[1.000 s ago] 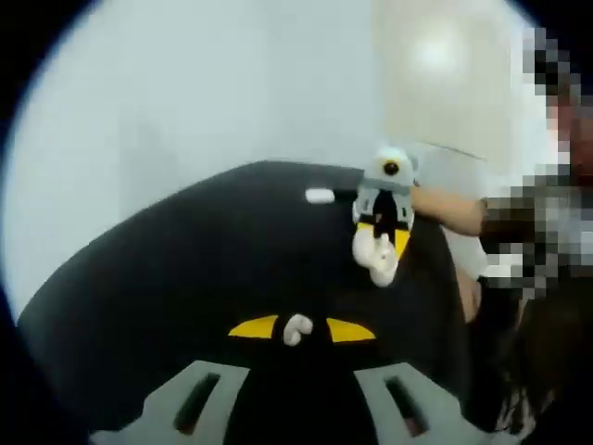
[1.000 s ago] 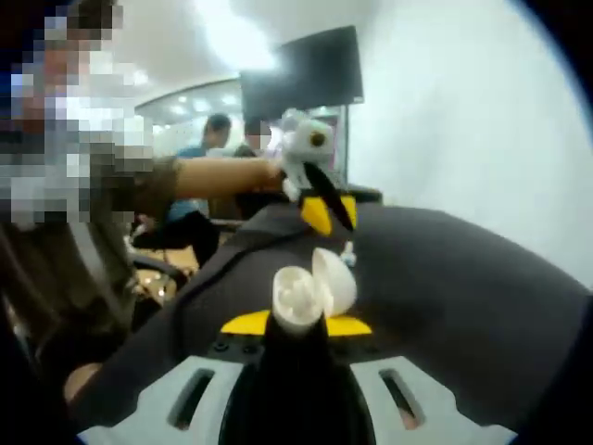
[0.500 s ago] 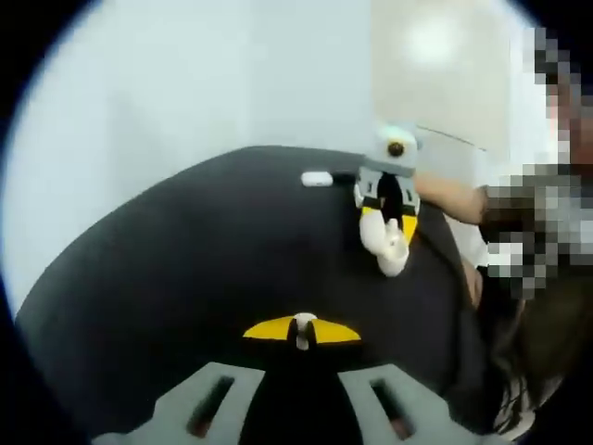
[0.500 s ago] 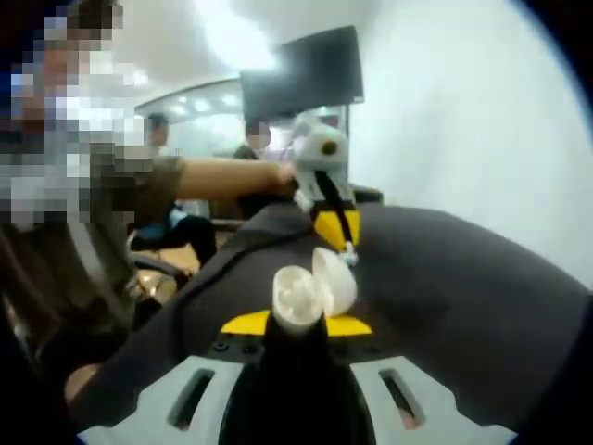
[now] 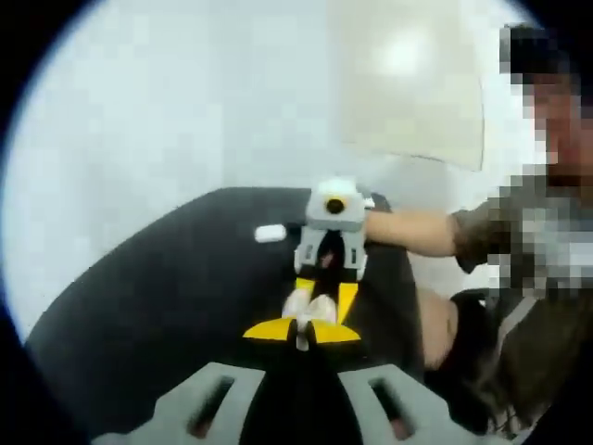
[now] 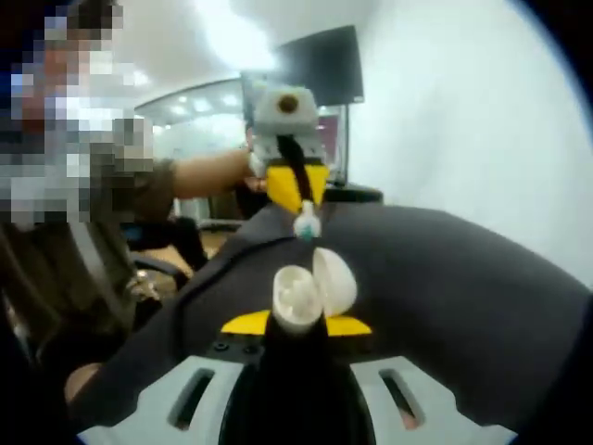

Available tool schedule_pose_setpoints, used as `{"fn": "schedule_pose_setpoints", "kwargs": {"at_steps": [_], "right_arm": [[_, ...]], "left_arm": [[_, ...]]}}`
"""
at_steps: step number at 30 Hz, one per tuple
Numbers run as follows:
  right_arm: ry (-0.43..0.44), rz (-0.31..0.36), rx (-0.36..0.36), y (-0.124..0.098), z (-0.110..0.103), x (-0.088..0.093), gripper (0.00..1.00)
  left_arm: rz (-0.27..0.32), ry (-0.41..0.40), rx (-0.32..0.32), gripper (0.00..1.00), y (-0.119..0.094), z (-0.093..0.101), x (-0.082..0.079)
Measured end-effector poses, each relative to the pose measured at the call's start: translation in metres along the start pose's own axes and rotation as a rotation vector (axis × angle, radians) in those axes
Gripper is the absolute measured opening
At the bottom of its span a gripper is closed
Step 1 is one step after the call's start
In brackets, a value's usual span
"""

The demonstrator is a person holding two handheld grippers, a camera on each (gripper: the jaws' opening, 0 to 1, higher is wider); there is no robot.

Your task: Pick up three earphones and place each one into its charging case using tactile feedback, ensure that each earphone is properly inserted and securely positioned inside the case.

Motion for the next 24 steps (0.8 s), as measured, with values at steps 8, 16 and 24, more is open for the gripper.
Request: {"fn": "schedule_pose_setpoints", "kwargs": {"at_steps": [8,16,24], "right_arm": [[-0.001,0.0,0.0,0.0,0.0,0.0,0.21],[-0.003,-0.001,-0.002,0.001,-0.001,0.0,0.21],[-0.006,-0.001,-0.005,0.001,-0.001,-0.001,0.21]], "left_arm": [[-0.084,0.038,0.028,0.04,0.017,0.002,0.005],[-0.102,0.048,0.024,0.04,0.021,-0.002,0.004],[-0.095,0.061,0.034,0.08,0.021,0.0,0.004]]}}
Point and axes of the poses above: the point that each gripper's makers call its tool centre point, and the gripper's own axes: y roughly forward along the fingers, z roughly to its right, x roughly out of its underside, the point moved 10 cm from there along -y, roughly backward along the fingers, and after that the axes turned 14 degrees about x, right-handed, at the moved point
